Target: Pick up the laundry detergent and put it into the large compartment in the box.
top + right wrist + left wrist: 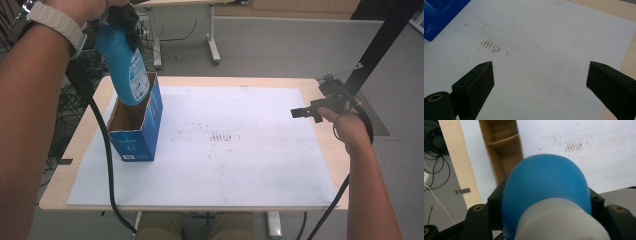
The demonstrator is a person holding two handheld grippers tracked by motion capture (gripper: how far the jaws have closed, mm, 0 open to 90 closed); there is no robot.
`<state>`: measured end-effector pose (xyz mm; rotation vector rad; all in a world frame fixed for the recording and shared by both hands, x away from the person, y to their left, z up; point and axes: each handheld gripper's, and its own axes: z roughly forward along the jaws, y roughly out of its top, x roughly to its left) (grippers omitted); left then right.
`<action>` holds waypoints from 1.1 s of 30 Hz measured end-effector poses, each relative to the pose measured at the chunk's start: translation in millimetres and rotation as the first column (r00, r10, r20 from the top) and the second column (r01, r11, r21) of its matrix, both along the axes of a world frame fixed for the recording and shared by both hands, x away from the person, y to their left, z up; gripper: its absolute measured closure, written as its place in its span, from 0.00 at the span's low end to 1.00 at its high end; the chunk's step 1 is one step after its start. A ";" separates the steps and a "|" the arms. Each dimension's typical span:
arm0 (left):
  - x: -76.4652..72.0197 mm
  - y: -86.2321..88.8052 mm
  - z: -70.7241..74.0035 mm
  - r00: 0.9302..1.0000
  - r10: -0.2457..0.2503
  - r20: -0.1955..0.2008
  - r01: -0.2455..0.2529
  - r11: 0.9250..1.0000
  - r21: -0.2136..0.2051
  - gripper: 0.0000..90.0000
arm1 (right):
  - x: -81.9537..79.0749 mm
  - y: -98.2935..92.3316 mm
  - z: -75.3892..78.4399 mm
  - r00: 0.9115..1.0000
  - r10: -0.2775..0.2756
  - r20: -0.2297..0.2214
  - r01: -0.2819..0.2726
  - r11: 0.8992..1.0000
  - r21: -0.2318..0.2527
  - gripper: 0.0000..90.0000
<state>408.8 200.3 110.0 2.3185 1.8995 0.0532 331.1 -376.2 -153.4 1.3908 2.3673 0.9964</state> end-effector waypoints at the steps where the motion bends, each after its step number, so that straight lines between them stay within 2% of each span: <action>1: 0.4 1.0 -1.1 1.000 0.003 0.001 -0.003 1.000 -0.001 0.42 | 0.2 -0.1 -0.1 1.000 0.001 0.000 -0.001 1.000 0.000 0.08; 26: 11.6 21.2 -18.8 0.998 0.064 -0.013 -0.064 0.998 -0.006 0.42 | 4.6 0.2 -5.8 1.000 -0.002 -0.011 0.002 1.000 0.004 0.09; 33: 14.4 24.0 -25.1 0.996 0.086 -0.012 -0.085 0.996 0.008 0.42 | 6.9 0.5 -8.1 1.000 0.000 -0.014 0.000 1.000 0.005 0.09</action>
